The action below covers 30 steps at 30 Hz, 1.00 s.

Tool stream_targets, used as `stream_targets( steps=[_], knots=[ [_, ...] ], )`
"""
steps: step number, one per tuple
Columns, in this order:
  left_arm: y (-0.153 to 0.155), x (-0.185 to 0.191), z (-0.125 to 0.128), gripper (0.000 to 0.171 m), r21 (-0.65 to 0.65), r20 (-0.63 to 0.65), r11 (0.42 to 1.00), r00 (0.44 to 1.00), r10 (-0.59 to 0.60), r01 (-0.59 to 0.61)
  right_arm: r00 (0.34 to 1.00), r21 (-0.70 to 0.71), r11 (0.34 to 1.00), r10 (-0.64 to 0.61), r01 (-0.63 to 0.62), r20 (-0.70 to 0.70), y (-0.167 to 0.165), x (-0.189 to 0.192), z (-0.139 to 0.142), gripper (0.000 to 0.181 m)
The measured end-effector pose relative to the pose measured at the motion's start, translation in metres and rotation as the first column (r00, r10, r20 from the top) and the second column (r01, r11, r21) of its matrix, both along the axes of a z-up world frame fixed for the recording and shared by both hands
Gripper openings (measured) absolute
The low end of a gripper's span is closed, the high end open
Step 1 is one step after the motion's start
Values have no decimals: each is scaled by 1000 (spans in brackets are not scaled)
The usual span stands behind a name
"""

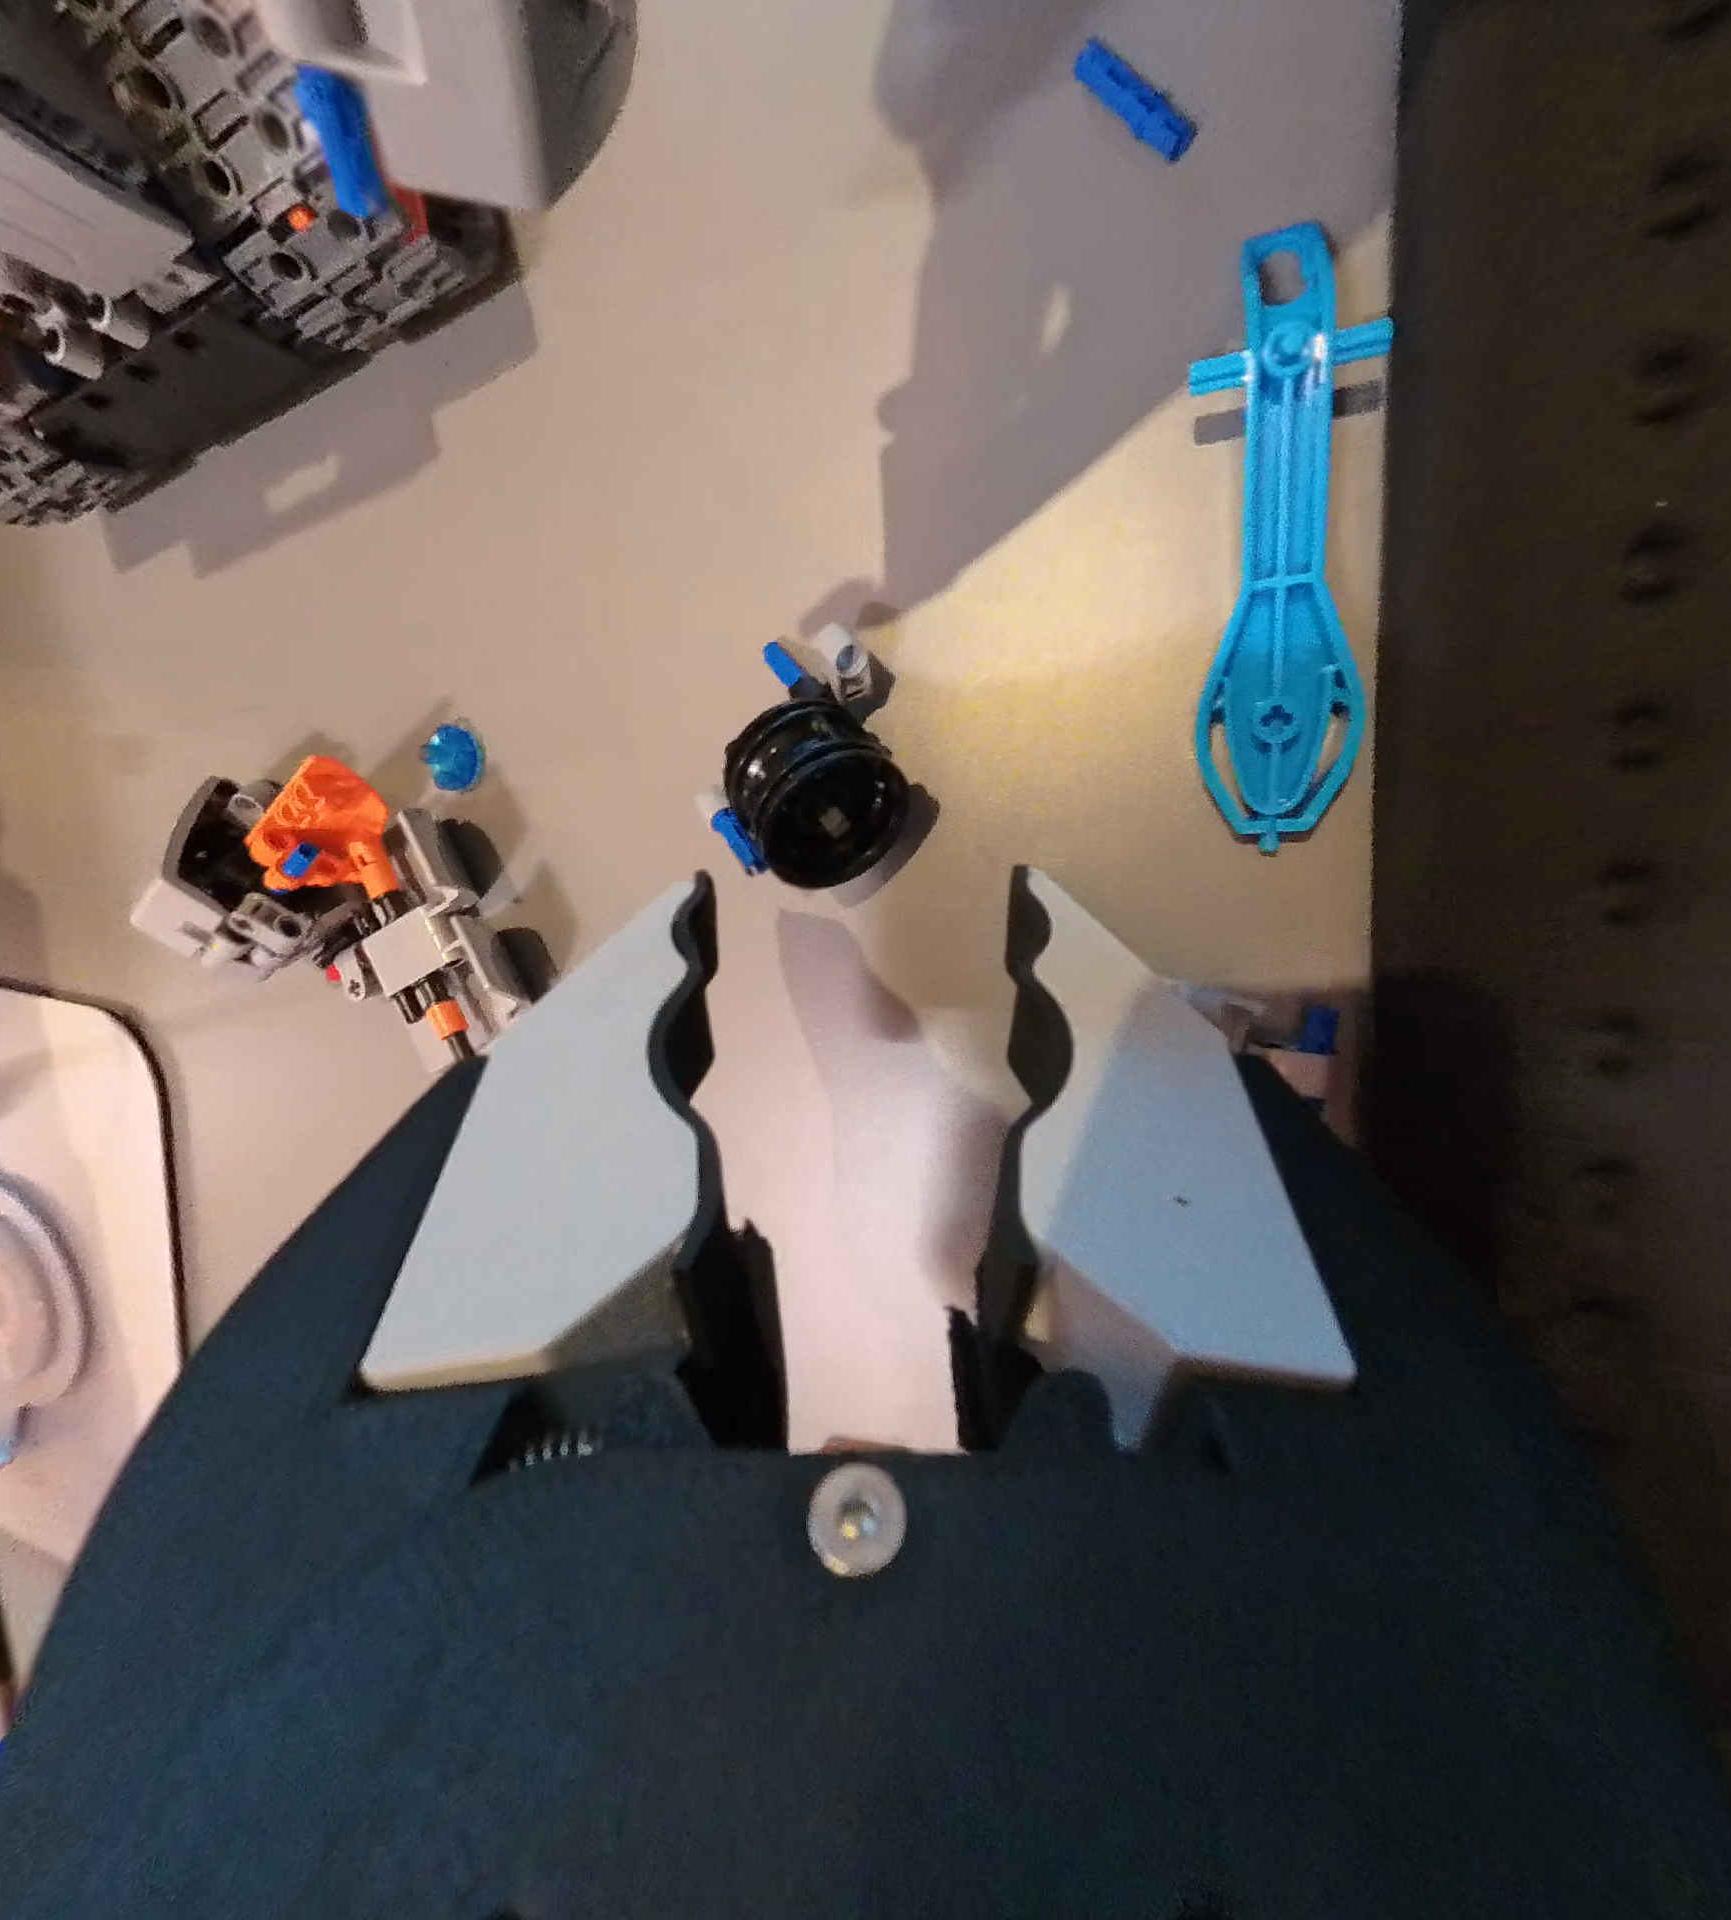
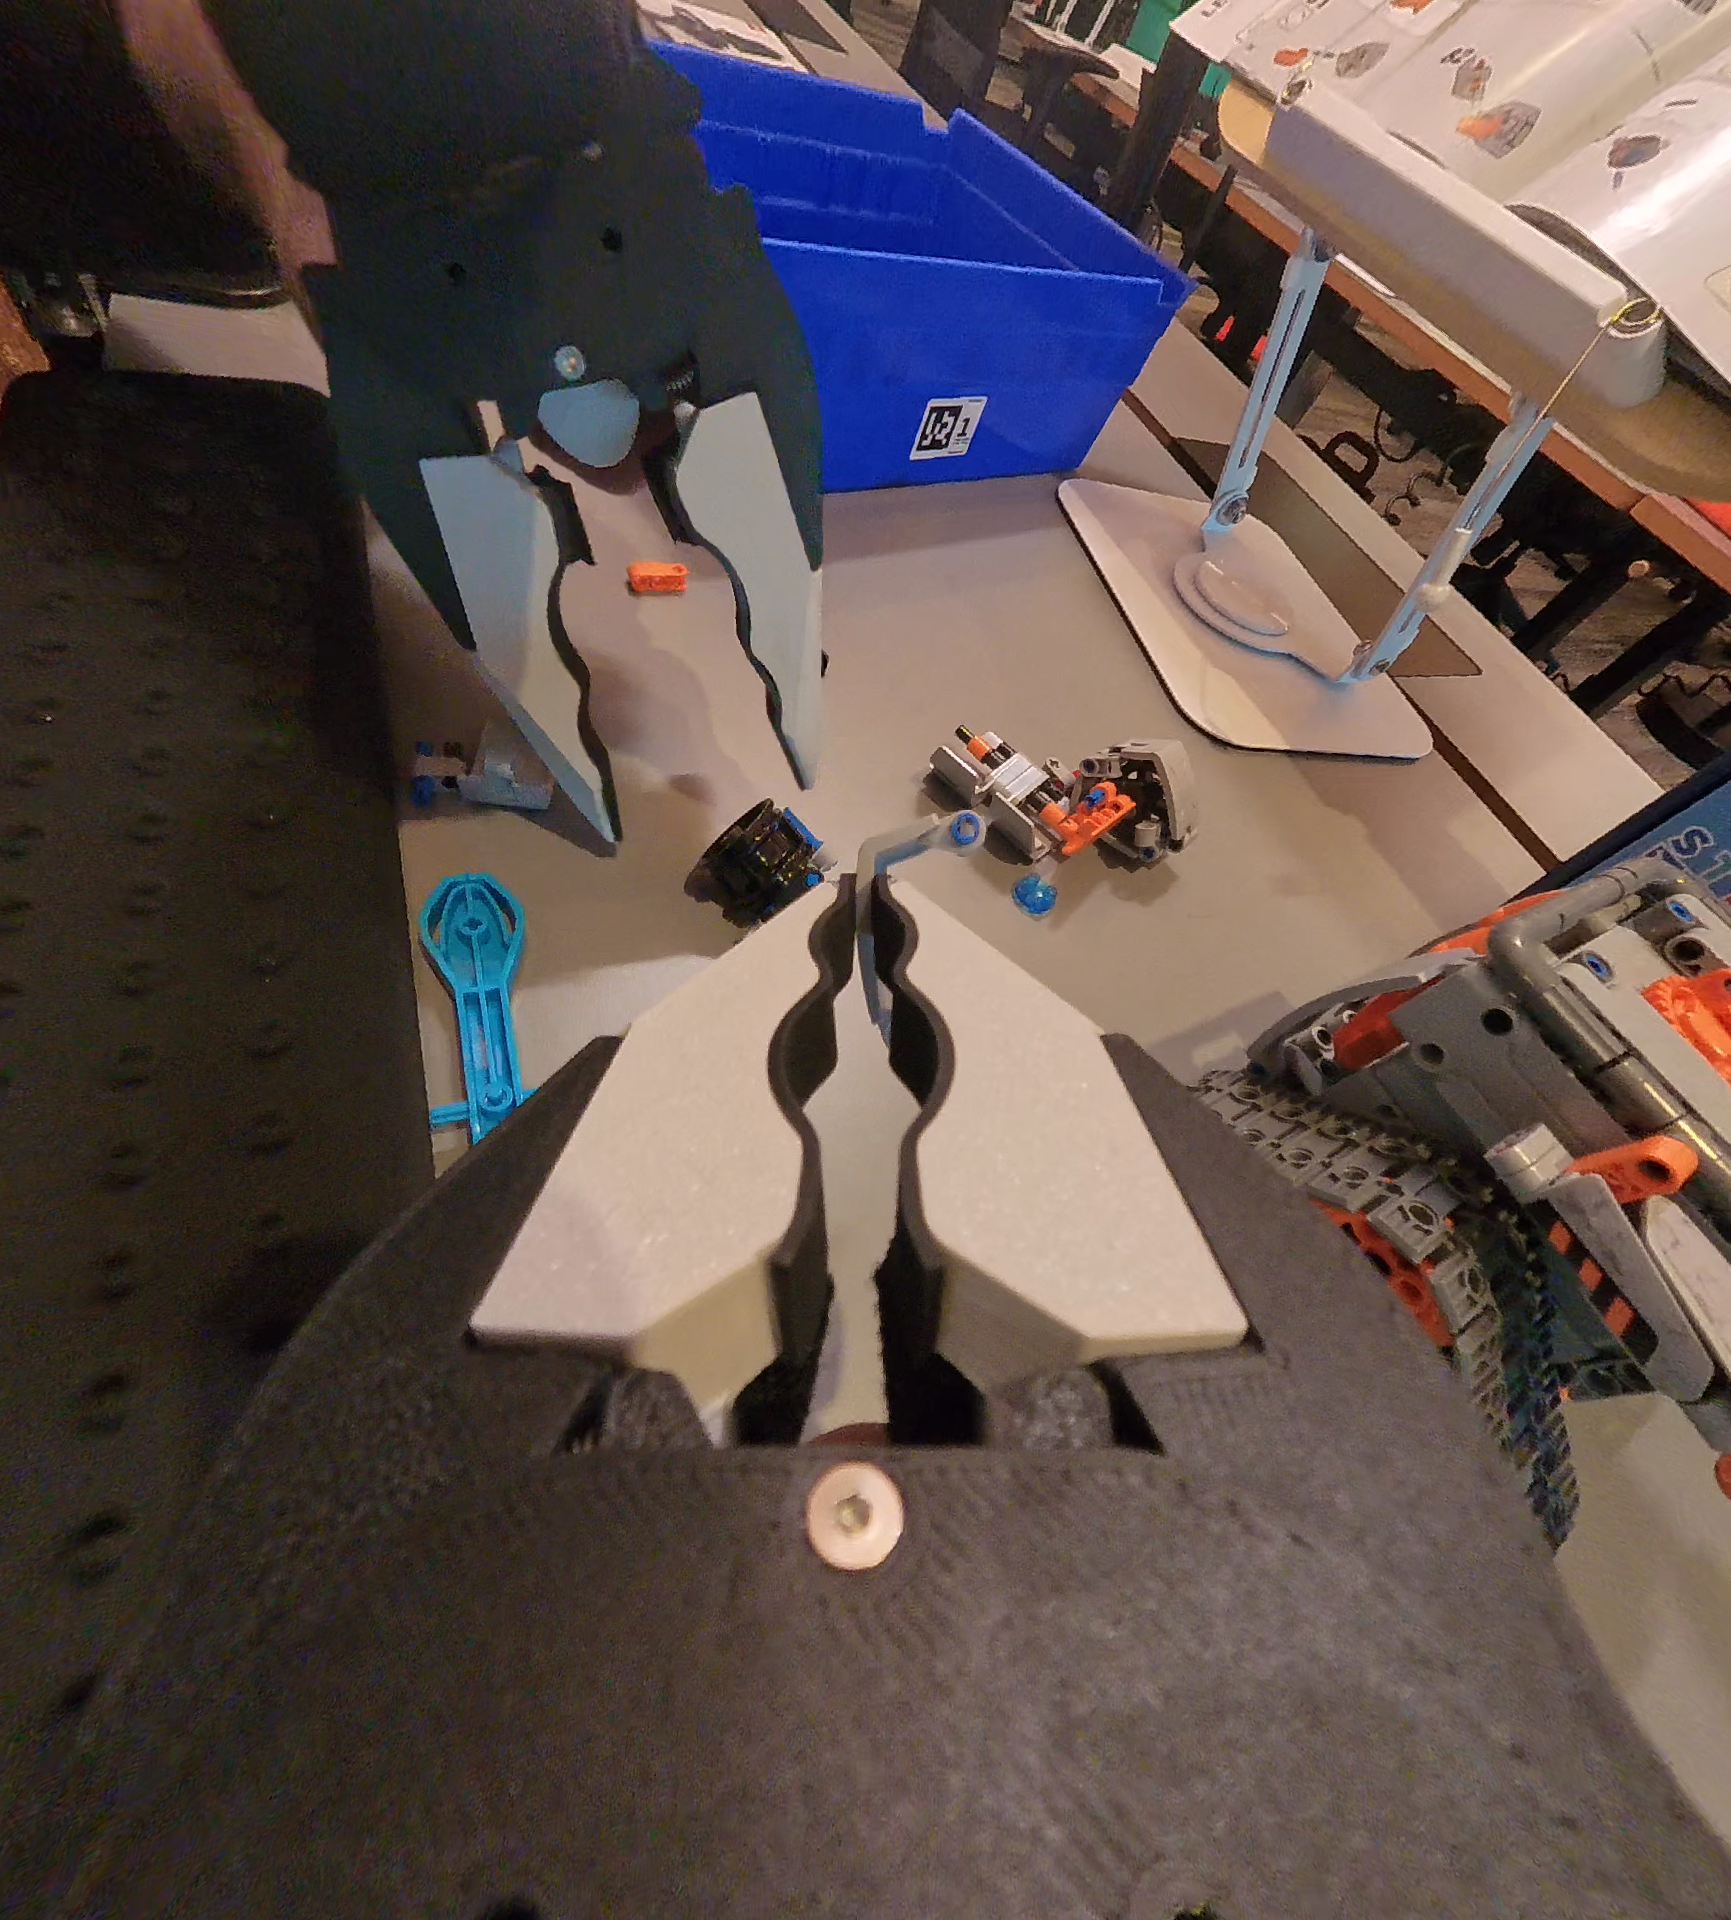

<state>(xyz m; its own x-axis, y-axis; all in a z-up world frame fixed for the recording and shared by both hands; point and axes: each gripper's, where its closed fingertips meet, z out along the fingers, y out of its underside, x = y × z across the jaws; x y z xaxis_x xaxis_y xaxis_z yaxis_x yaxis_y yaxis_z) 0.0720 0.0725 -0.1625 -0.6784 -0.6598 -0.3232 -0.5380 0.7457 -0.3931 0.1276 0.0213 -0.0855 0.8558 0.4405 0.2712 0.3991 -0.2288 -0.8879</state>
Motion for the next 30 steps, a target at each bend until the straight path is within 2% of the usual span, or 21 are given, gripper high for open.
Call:
stream_targets(
  steps=[7, 11, 13, 16, 19, 25, 30],
  knots=[
    [7, 13, -4, 51, -61, -21, 998, 1000, -7, 5, 1000, -6, 1000, -4, 4, -8, 0, 1, -1, 0],
    [3, 16, -8, 38, -101, -15, 995, 1000, -24, 23, 1000, -10, 1000, -3, 3, -6, 0, 1, -2, 0],
    [1, 16, -9, 34, -109, -14, 994, 1000, 19, -21, 1000, -12, 1000, -3, 3, -5, 0, 1, -2, 0],
    [-12, 7, -9, 36, -169, -47, 985, 998, 35, -43, 1000, -13, 1000, -2, 2, -4, 0, 1, -2, 0],
    [-28, -3, -7, 39, -221, -58, 975, 998, -5, -8, 1000, -19, 1000, -2, 2, -2, 0, 1, -3, 0],
    [-16, 5, 6, 46, -220, 4, 974, 999, 51, -49, 1000, -33, 999, -21, 21, -12, 2, 5, -6, 0],
    [-21, 17, 6, 52, -199, 22, 979, 998, 54, -49, 996, -104, 992, -79, 75, -33, 5, 18, -19, 0]
  ],
)
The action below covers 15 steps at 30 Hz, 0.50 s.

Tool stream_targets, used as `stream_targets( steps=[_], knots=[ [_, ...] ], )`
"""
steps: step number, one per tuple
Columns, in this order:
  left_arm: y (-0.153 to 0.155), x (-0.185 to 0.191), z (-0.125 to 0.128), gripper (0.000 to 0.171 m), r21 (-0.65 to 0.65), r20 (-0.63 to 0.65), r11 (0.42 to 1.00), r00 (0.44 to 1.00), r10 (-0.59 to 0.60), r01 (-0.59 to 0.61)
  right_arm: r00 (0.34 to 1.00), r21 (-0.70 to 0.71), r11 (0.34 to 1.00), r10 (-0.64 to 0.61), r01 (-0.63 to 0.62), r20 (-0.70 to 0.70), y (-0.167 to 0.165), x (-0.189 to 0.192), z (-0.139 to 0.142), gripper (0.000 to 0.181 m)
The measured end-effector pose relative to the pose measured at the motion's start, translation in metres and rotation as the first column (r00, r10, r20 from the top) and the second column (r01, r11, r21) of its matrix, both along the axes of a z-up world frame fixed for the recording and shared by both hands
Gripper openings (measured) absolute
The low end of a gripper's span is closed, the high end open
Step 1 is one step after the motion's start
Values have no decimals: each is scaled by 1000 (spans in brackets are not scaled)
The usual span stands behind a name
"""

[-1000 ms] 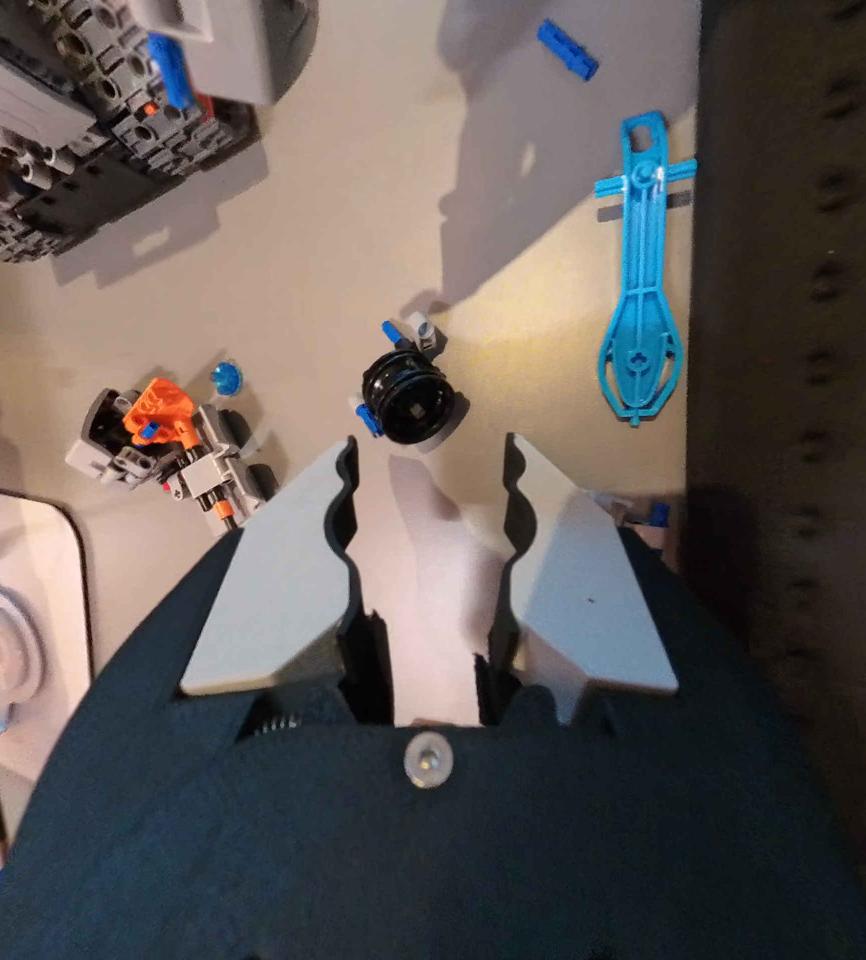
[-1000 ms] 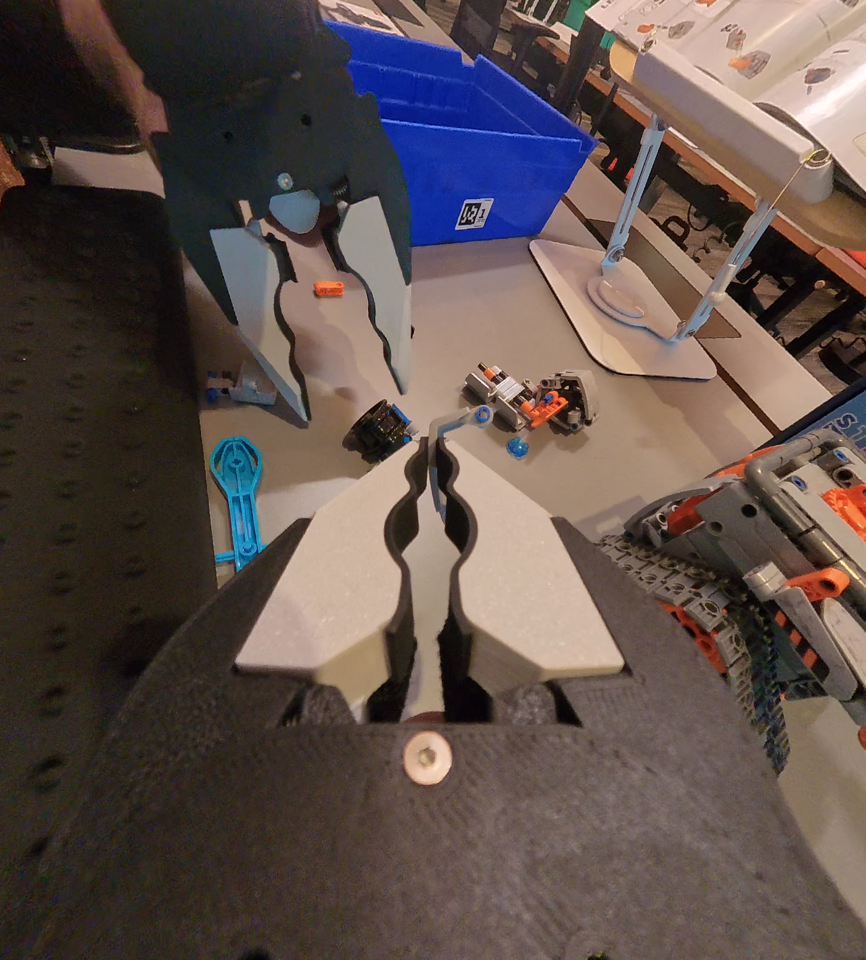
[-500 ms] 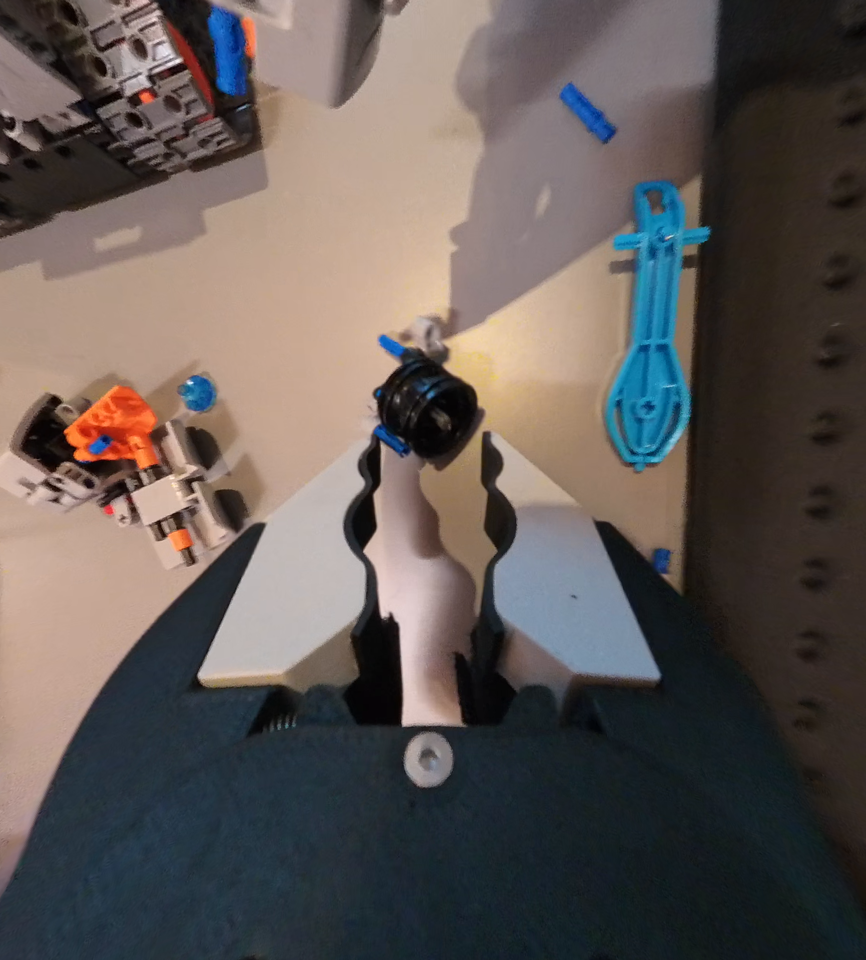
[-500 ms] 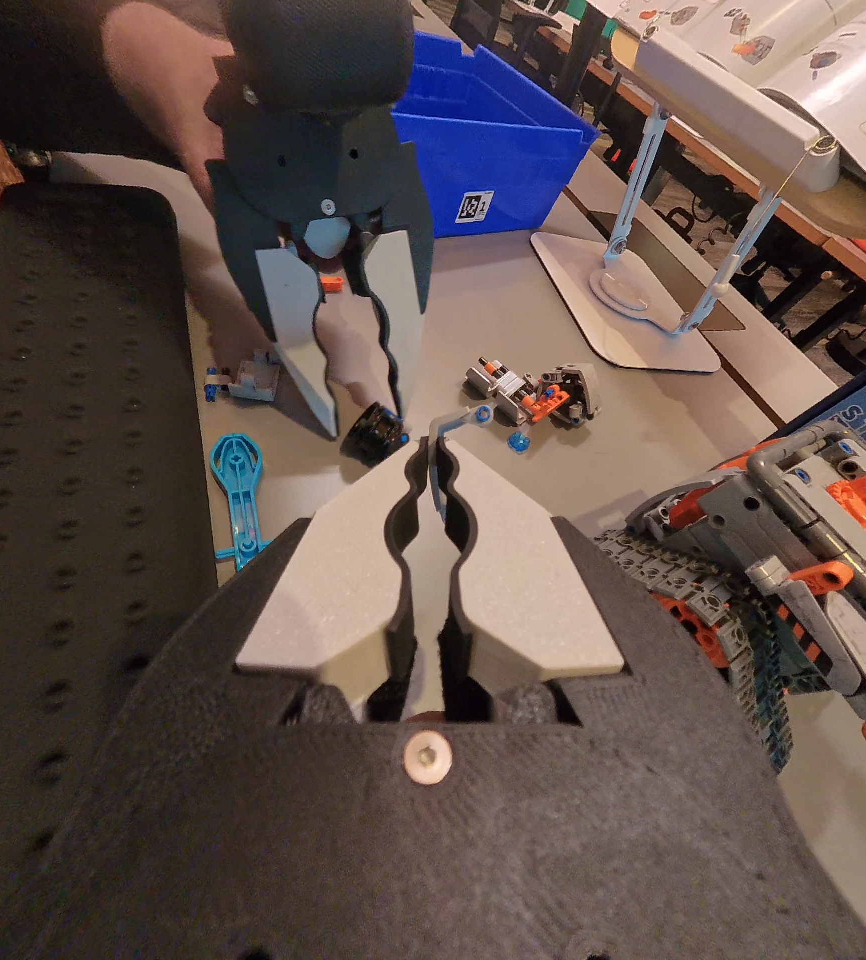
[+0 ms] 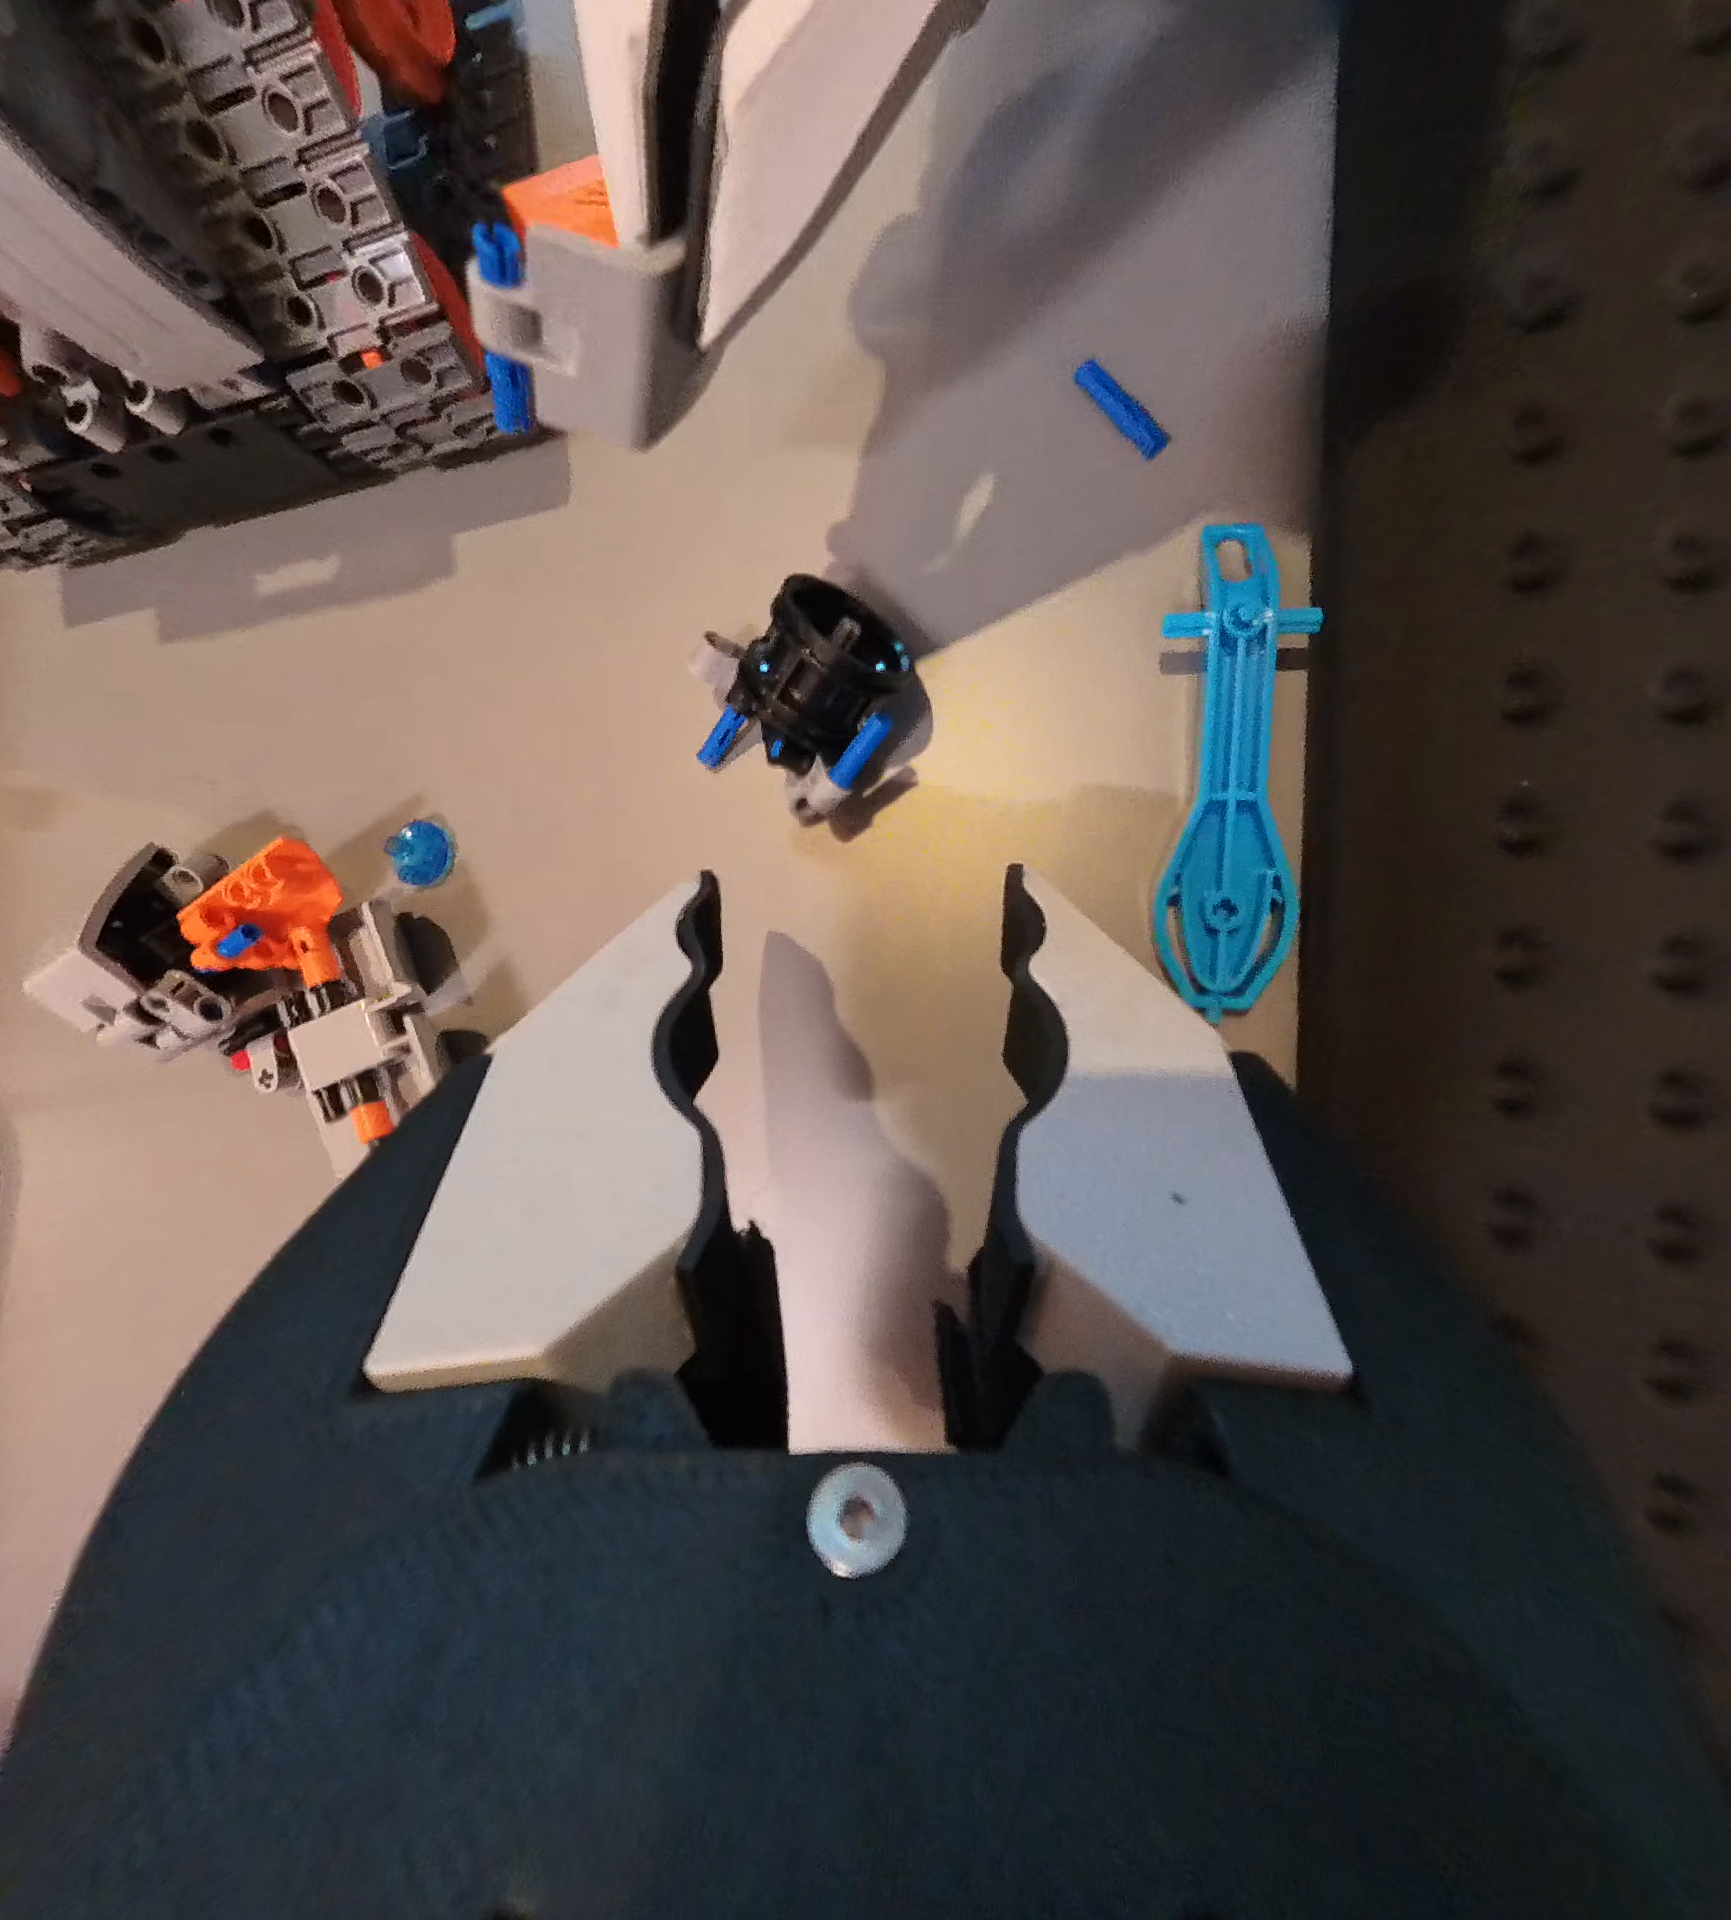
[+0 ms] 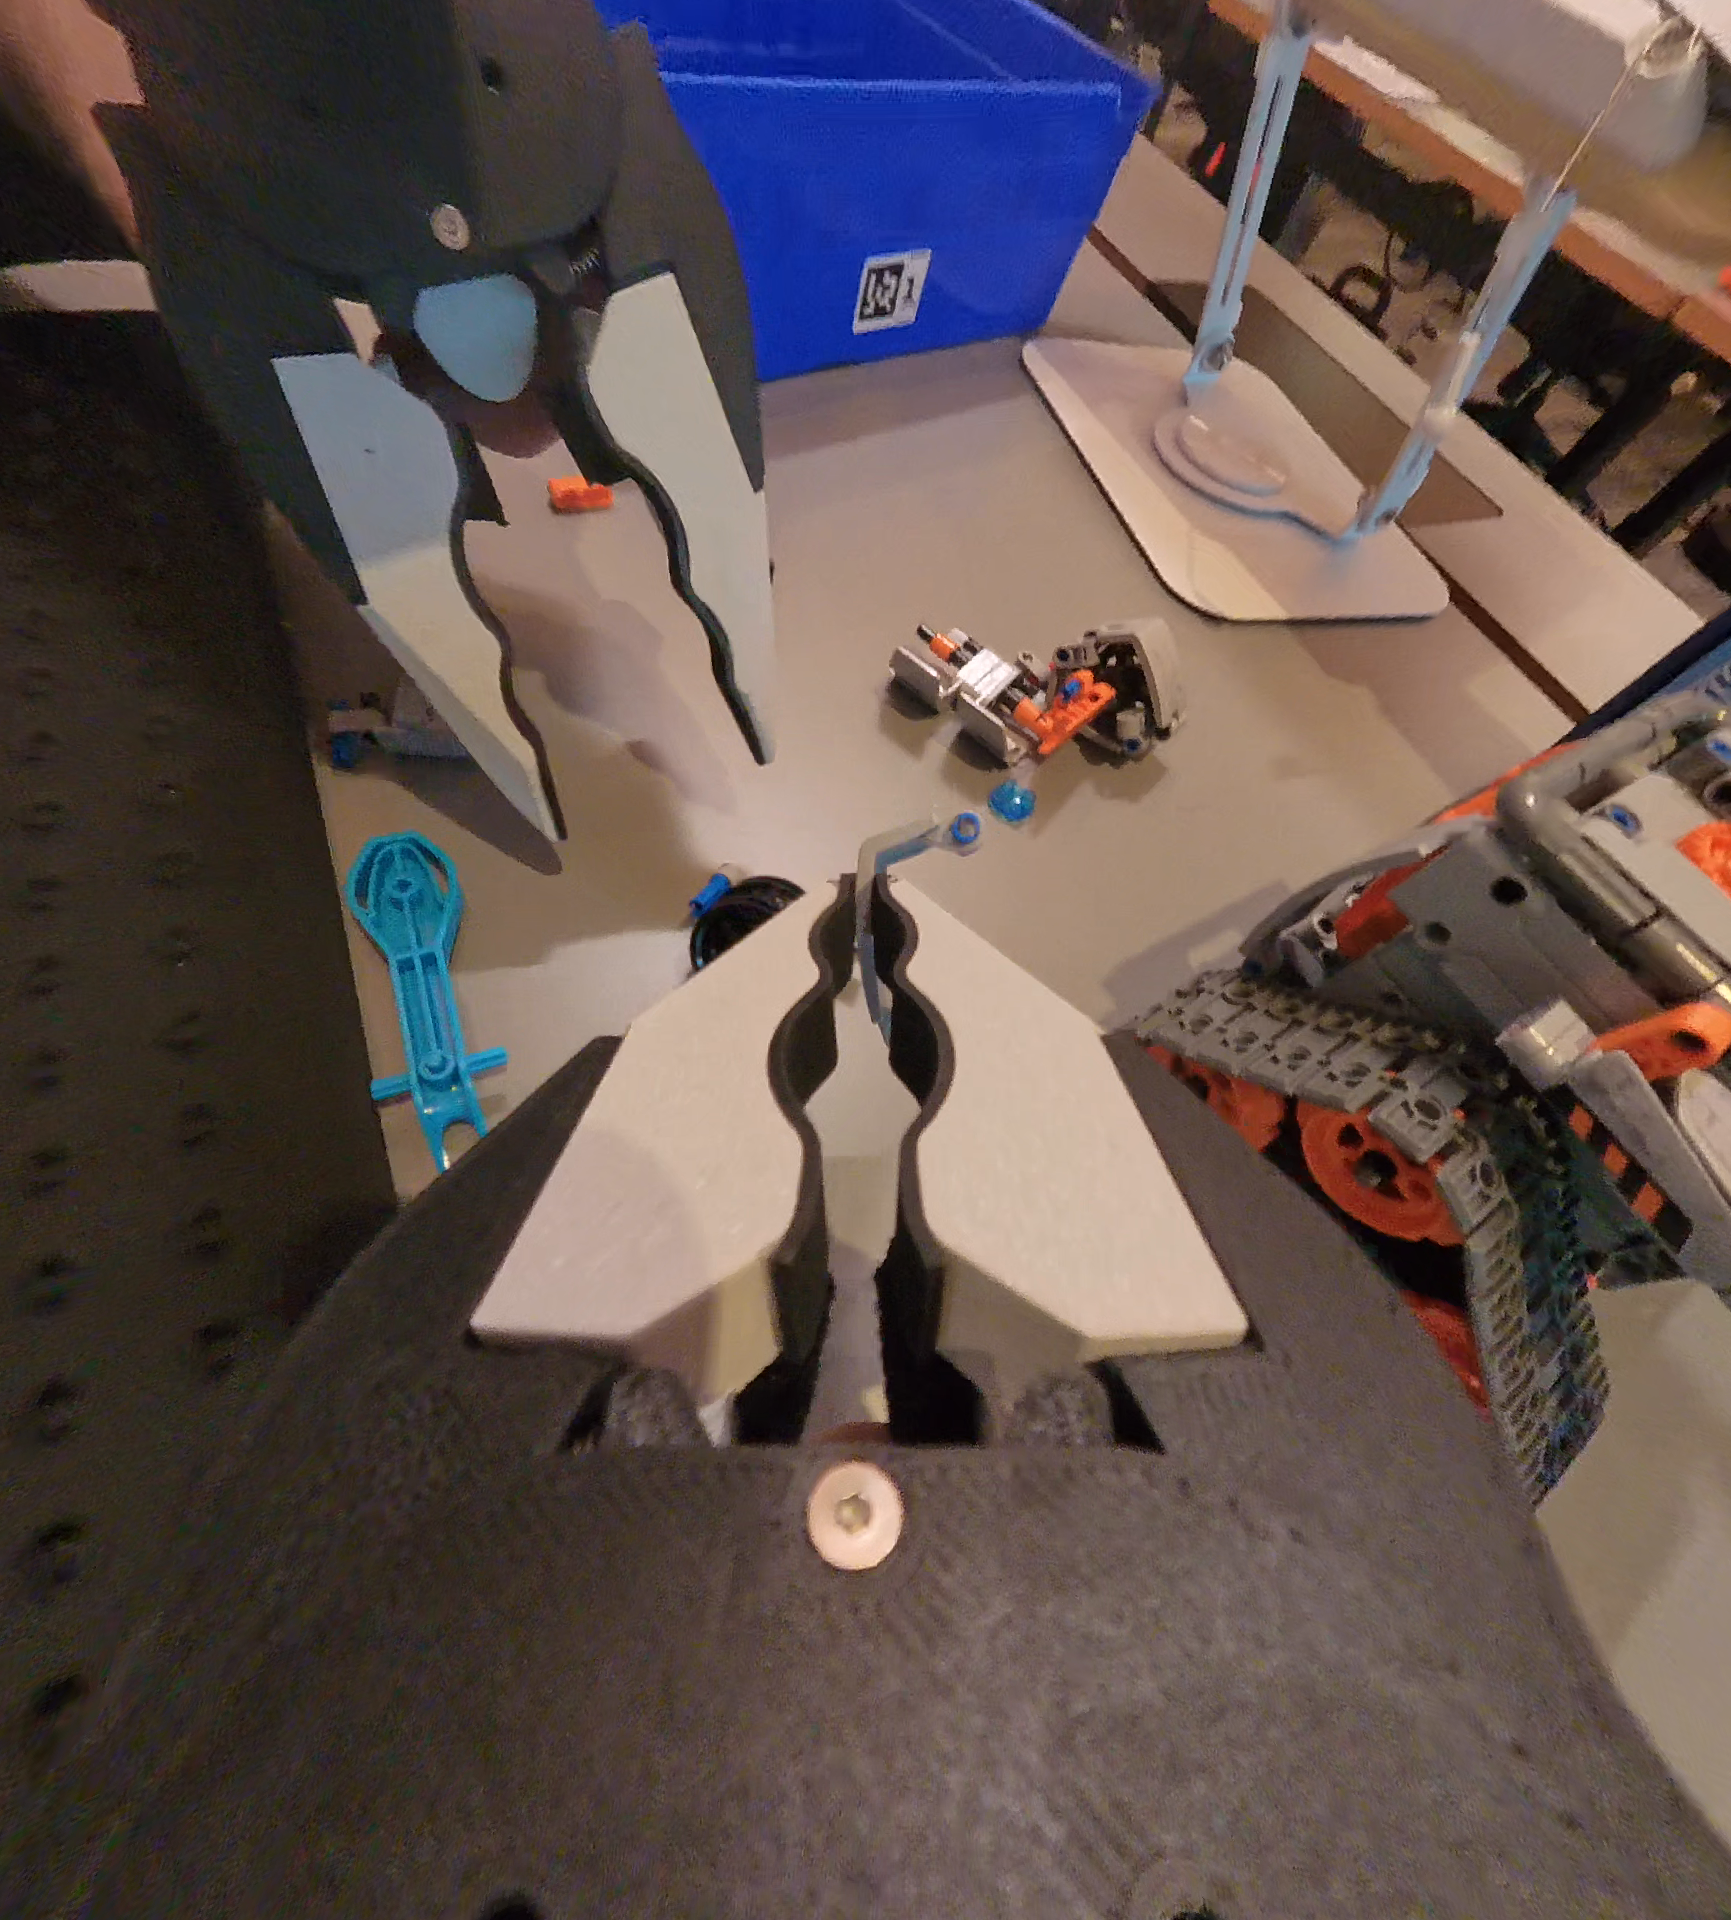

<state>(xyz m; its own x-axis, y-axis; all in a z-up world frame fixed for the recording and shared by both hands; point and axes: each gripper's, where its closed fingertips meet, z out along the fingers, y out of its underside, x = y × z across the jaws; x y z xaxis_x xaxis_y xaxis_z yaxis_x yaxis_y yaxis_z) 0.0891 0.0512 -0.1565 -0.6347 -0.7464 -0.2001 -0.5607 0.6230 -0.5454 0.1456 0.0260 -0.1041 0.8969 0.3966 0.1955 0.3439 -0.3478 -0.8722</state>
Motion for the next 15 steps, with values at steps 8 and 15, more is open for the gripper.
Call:
stream_targets(
  steps=[8, 15],
  knots=[
    [1, 21, 9, 56, -35, 75, 998, 996, -40, 43, 996, 22, 996, 84, -84, 27, -3, -10, 1, 0],
    [-13, 32, 55, 44, -148, 304, 978, 948, -96, 146, 974, 171, 970, 144, -175, 177, -7, -28, 20, 0]
  ],
)
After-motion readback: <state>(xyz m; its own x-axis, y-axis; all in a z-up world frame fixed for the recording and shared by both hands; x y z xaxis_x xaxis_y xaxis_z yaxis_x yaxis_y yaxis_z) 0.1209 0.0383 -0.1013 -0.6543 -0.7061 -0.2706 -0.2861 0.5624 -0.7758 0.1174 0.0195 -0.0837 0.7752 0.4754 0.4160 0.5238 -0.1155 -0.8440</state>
